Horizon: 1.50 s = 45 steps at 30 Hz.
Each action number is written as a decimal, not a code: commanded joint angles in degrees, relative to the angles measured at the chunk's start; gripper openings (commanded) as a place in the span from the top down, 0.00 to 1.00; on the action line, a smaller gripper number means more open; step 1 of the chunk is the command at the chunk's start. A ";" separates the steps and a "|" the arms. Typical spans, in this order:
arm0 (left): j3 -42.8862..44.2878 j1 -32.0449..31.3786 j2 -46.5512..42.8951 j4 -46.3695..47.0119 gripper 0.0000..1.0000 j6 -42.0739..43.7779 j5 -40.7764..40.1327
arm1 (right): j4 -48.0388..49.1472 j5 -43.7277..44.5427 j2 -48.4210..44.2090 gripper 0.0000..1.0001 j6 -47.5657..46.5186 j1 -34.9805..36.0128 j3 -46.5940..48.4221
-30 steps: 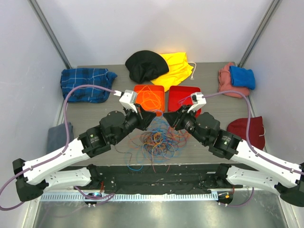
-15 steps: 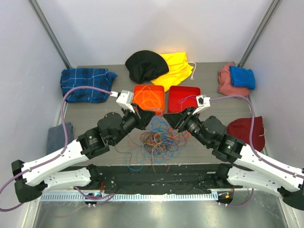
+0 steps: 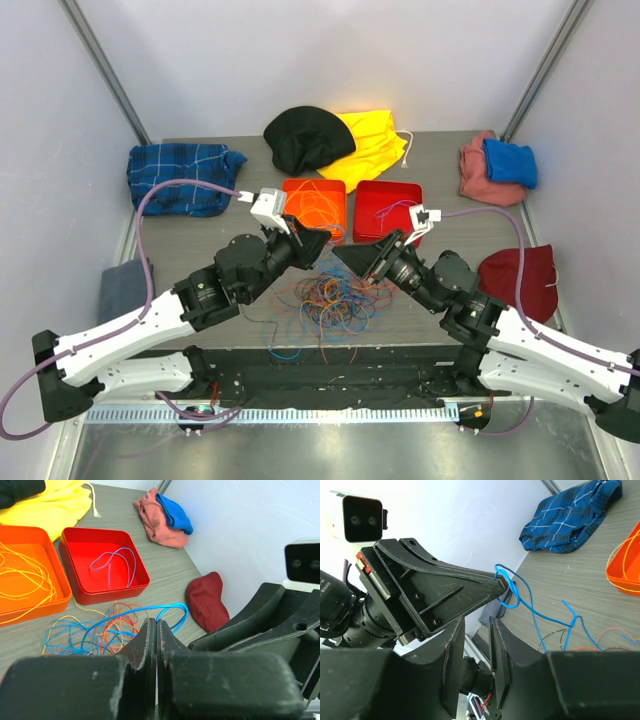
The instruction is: Untangle the cables
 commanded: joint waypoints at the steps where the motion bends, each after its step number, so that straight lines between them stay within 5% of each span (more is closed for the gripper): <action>1: 1.75 0.04 -0.37 4.52 1.00 -0.73 0.11 | 6.24 -1.26 1.32 0.66 1.23 -0.04 0.77; 9: 1.48 0.04 -1.34 4.61 1.00 -0.47 -0.24 | 5.54 -0.91 2.03 0.66 1.14 0.05 1.13; 17: 1.40 0.04 -1.87 4.61 1.00 -0.21 -0.50 | 5.28 -0.03 1.94 0.50 1.14 0.05 0.42; 45: 0.60 0.04 -2.66 4.17 1.00 -1.26 1.08 | 7.74 3.31 3.69 0.59 -0.53 -1.88 0.60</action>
